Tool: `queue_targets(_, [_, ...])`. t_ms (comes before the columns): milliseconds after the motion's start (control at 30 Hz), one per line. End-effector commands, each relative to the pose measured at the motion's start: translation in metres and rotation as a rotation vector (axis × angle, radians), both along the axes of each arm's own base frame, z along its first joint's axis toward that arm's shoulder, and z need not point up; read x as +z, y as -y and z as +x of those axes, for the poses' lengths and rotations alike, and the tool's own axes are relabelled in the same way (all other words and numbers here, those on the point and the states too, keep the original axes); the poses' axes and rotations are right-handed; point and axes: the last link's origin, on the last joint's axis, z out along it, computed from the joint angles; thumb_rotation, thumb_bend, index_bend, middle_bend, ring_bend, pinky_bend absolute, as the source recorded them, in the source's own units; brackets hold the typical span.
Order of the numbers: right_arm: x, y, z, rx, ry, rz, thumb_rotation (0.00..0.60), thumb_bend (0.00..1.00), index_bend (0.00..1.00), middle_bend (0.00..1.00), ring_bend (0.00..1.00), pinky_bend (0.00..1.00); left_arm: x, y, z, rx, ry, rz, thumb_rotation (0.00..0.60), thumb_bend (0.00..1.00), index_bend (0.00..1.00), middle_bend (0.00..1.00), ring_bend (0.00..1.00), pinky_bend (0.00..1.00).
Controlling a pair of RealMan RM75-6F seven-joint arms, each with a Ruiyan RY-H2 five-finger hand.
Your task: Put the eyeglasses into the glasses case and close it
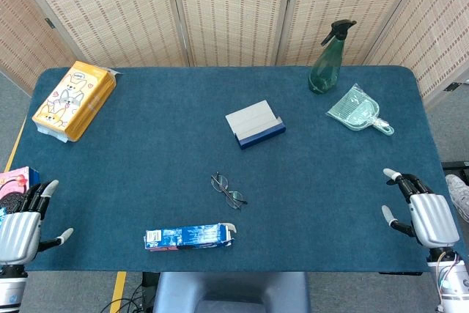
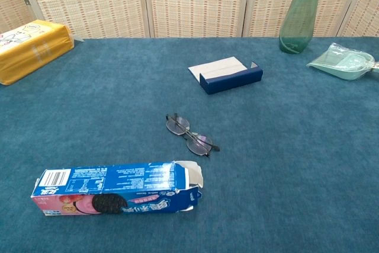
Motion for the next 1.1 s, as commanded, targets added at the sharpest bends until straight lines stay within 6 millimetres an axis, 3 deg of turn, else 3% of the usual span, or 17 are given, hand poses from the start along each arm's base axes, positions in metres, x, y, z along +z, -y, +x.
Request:
queue_targets(33, [-0.001, 0.001, 0.002, 0.006, -0.002, 0.001, 0.6, 0.37, 0.16, 0.32, 0.22, 0.37, 0.002, -0.002, -0.001, 0.009, -0.005, 0.012, 0.6, 0.16, 0.09, 0.14, 0.11, 0.28])
queue_targets(433, [-0.005, 0.008, 0.005, 0.013, -0.013, 0.01, 0.6, 0.37, 0.16, 0.32, 0.22, 0.37, 0.001, 0.0, -0.003, 0.019, 0.003, -0.001, 0.6, 0.16, 0.09, 0.14, 0.11, 0.28])
queue_targets(600, [-0.011, 0.023, 0.012, 0.045, -0.033, 0.017, 0.6, 0.37, 0.16, 0.37, 0.27, 0.38, 0.0, 0.0, -0.003, 0.017, 0.006, -0.008, 0.6, 0.16, 0.09, 0.14, 0.11, 0.28])
queue_targets(800, [-0.024, 0.062, 0.038, 0.138, -0.079, 0.023, 0.6, 0.41, 0.2, 0.57, 0.59, 0.56, -0.002, -0.001, -0.003, 0.016, 0.008, -0.015, 0.6, 0.16, 0.09, 0.14, 0.11, 0.28])
queue_targets(900, [-0.036, 0.083, 0.052, 0.162, -0.104, 0.073, 0.6, 0.52, 0.2, 0.72, 0.77, 0.73, -0.003, -0.001, -0.002, 0.015, 0.011, -0.018, 0.6, 0.16, 0.09, 0.14, 0.11, 0.28])
queue_targets(1100, [-0.068, 0.124, 0.08, 0.181, -0.151, 0.204, 0.6, 0.68, 0.2, 0.91, 0.98, 0.88, -0.004, 0.001, -0.004, 0.02, 0.01, -0.018, 0.6, 0.16, 0.09, 0.14, 0.11, 0.28])
